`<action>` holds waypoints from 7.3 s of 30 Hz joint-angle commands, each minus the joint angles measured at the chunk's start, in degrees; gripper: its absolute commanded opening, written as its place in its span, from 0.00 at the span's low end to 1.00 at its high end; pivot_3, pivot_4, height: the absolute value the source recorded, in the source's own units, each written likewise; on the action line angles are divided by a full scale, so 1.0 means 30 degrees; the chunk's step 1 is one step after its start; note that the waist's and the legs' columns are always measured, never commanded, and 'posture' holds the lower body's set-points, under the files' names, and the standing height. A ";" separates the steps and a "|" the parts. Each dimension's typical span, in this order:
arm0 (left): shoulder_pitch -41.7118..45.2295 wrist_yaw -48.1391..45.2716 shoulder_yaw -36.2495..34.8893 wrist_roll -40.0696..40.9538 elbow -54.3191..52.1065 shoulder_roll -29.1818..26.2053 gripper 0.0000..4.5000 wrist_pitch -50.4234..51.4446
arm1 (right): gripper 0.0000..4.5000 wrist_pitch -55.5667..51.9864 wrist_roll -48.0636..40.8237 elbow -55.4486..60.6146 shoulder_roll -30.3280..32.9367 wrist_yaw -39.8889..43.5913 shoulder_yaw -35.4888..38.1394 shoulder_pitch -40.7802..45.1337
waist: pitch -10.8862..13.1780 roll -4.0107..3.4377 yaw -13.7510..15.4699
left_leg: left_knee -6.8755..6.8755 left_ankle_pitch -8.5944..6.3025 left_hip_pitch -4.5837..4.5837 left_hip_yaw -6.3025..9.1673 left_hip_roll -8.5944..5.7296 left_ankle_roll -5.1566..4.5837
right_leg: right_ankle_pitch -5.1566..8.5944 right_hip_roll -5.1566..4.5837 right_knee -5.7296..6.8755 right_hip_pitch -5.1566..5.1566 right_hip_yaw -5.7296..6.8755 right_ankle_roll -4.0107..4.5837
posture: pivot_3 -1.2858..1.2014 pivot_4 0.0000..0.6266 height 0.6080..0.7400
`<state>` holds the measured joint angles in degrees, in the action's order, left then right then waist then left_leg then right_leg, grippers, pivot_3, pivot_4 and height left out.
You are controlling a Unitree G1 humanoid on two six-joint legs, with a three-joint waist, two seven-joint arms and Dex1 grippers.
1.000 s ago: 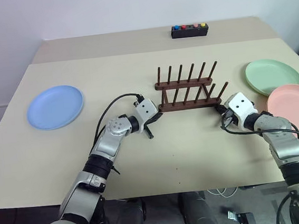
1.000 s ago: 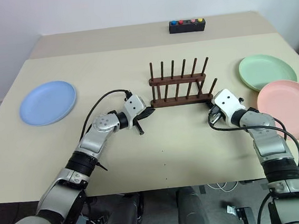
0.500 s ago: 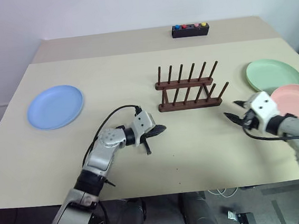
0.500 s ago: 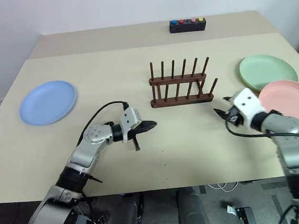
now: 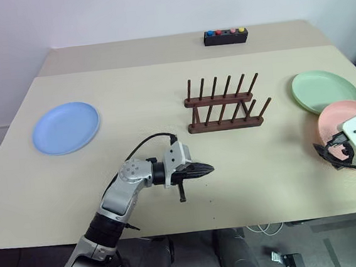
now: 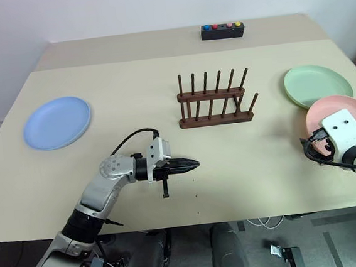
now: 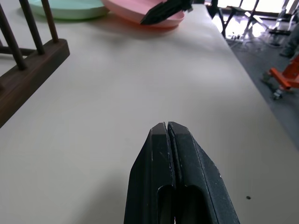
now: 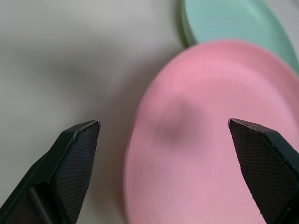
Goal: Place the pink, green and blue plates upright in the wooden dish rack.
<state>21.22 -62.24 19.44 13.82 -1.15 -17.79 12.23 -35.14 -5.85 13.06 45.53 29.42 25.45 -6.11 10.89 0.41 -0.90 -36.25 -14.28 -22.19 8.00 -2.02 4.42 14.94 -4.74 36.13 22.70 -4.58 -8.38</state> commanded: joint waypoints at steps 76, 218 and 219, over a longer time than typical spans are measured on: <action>-0.0633 0.2177 -0.0908 0.0540 -0.1501 -0.0391 0.00 -0.0039 | 0.01 -0.0838 -1.5734 -0.4843 -0.1849 0.7873 -0.0297 1.2072 | 0.0018 0.0005 0.0003 | 0.0021 -0.0003 -0.0029 0.0012 0.0002 -0.0005 | -0.0005 -0.0002 -0.0004 0.0037 0.0009 0.0002 | 0.52 0.24 1.00; -0.1471 0.3004 -0.2328 0.1259 -0.2362 -0.1414 0.00 -0.0509 | 0.01 0.1513 -1.6546 -0.1199 -0.2949 0.5827 -0.4589 1.2857 | 0.0030 -0.0067 -0.0425 | 0.0030 -0.0004 -0.0044 0.0013 0.0000 -0.0008 | -0.0005 -0.0004 0.0003 0.0068 0.0001 0.0003 | 0.52 0.24 1.00; -0.1479 0.3016 -0.2330 0.1265 -0.2369 -0.1429 0.00 -0.0501 | 0.01 0.1437 -1.6528 -0.1283 -0.3024 0.5856 -0.4557 1.2886 | 0.0030 -0.0067 -0.0424 | 0.0031 -0.0004 -0.0044 0.0013 0.0000 -0.0008 | -0.0005 -0.0004 0.0002 0.0068 0.0001 0.0003 | 0.52 0.24 1.00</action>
<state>16.94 -53.33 13.61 16.72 -5.99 -21.97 10.85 -30.97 -55.15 8.56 36.96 46.44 10.03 31.38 10.98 0.21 -2.17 -36.16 -14.29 -22.33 8.04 -2.02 4.40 14.92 -4.76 36.14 22.91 -4.58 -8.37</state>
